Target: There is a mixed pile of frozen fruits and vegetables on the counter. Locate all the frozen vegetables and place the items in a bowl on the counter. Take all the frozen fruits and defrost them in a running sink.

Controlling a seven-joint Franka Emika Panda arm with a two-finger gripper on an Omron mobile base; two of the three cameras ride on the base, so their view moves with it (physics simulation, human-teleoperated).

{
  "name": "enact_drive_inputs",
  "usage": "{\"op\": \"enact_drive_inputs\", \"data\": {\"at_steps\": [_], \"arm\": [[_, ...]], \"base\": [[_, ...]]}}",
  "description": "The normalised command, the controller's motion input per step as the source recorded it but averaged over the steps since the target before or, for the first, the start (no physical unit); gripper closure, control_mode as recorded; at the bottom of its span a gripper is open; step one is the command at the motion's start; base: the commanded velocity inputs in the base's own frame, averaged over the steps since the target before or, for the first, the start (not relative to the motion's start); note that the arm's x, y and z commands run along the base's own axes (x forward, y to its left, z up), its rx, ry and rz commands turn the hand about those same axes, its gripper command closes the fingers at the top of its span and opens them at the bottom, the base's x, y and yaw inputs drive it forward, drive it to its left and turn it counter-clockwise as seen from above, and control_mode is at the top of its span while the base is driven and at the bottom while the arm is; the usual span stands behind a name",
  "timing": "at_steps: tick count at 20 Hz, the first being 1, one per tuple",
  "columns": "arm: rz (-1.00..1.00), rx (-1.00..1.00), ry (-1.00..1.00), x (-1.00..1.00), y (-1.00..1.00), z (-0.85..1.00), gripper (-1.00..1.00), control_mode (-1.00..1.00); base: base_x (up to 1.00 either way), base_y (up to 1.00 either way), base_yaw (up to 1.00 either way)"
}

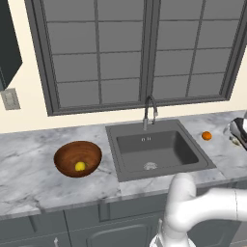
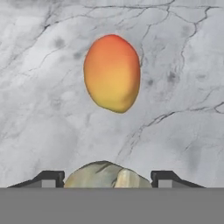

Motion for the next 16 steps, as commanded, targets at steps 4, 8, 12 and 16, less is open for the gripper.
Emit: {"op": "enact_drive_inputs", "data": {"at_steps": [4, 8, 12, 16], "arm": [[0.01, 0.00, -0.21, -0.37, 0.38, 0.11, 1.00, -1.00], [0.00, 0.00, -0.22, -0.35, 0.54, 0.26, 1.00, -1.00], [0.00, -0.02, -0.06, -0.14, 0.70, 0.39, 1.00, -1.00], [0.00, -0.04, 0.00, -0.19, 0.52, 0.42, 1.00, -1.00]], "base": [[0.00, 0.00, 0.00], [0.00, 0.00, 0.00], [0.00, 0.00, 0.00], [0.00, 0.00, 0.00]]}}
